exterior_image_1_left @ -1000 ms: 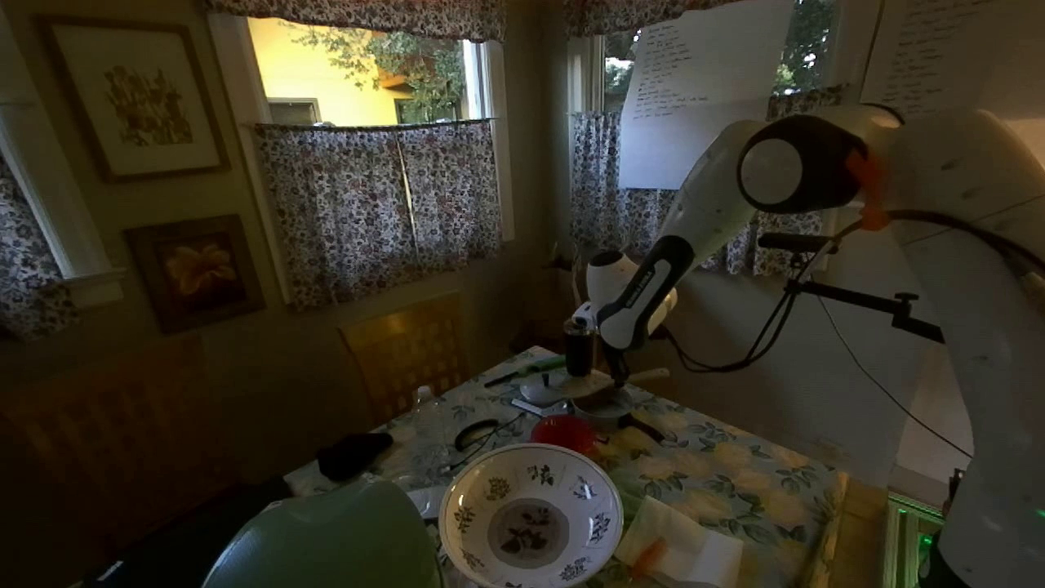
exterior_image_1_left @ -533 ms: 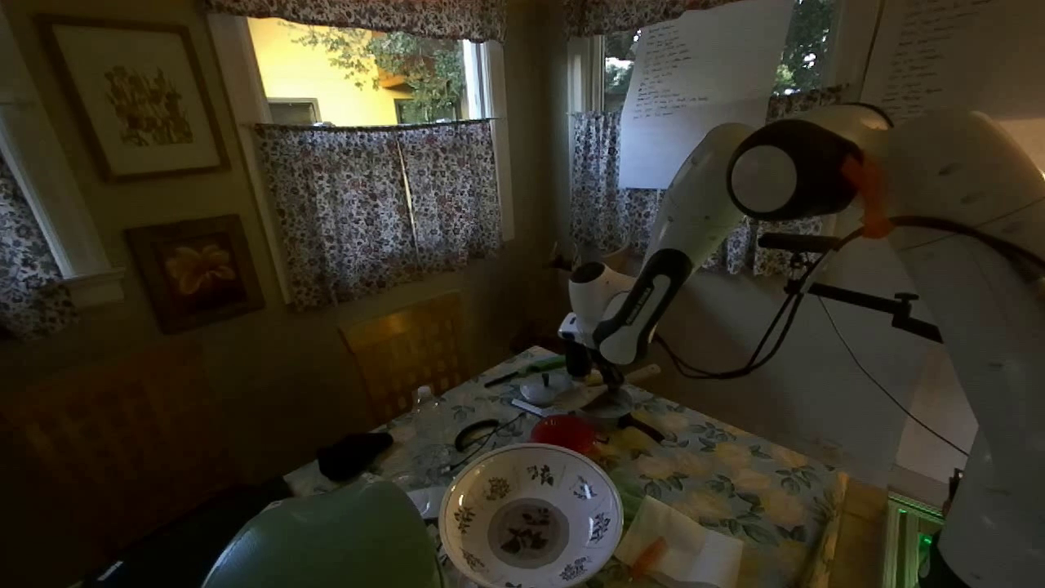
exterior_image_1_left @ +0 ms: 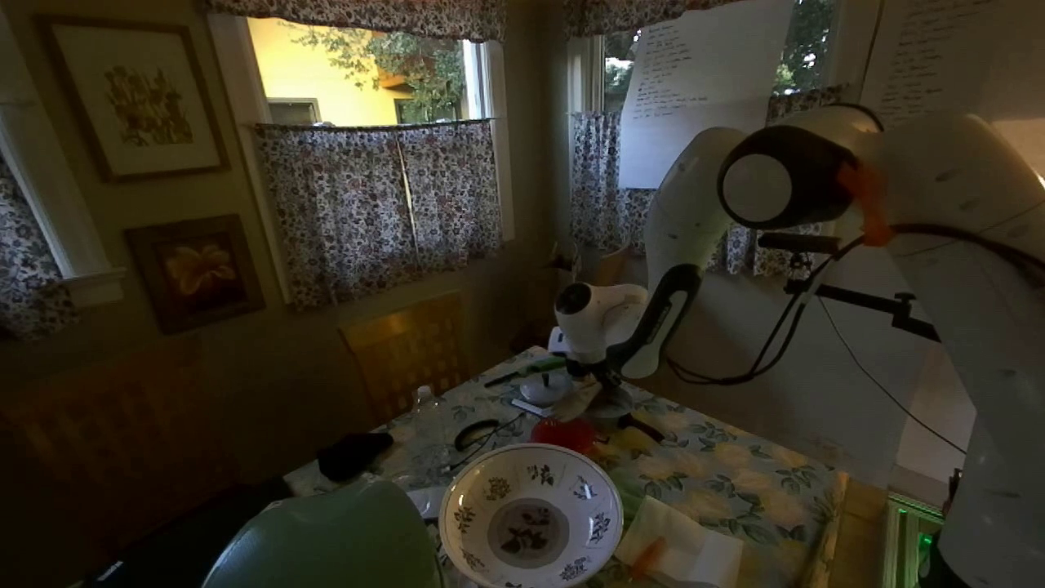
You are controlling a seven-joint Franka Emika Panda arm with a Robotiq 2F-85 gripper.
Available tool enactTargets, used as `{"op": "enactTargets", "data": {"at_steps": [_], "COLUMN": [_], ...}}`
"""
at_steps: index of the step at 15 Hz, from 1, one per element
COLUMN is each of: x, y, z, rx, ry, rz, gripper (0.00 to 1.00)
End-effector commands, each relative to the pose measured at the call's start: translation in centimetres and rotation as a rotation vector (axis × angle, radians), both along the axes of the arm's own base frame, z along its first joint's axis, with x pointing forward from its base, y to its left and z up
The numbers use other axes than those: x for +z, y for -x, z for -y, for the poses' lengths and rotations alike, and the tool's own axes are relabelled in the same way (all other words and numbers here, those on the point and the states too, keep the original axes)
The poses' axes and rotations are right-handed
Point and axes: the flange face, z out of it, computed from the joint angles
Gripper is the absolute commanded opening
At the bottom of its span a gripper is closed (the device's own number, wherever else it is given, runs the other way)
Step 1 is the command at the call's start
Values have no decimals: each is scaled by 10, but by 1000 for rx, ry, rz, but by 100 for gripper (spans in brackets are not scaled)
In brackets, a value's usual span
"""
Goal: Use the wooden spoon to put the contents from the pot into the pink bowl.
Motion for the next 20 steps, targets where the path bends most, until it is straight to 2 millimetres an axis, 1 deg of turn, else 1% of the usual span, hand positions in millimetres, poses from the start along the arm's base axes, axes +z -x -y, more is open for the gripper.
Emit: {"op": "enactTargets", "data": {"at_steps": [1,4,7,14,18,20], "x": [-8,-17,-21,-18,-13,-9], "y": [0,3,4,11,19,27], "z": [-14,-25,-37,-57,-64,-64], "rx": [93,173,244,378,427,426], "ry": [101,178,234,371,416,431], "rz": [24,41,69,152,208,225], "gripper": [6,6,6,6,6,6]}}
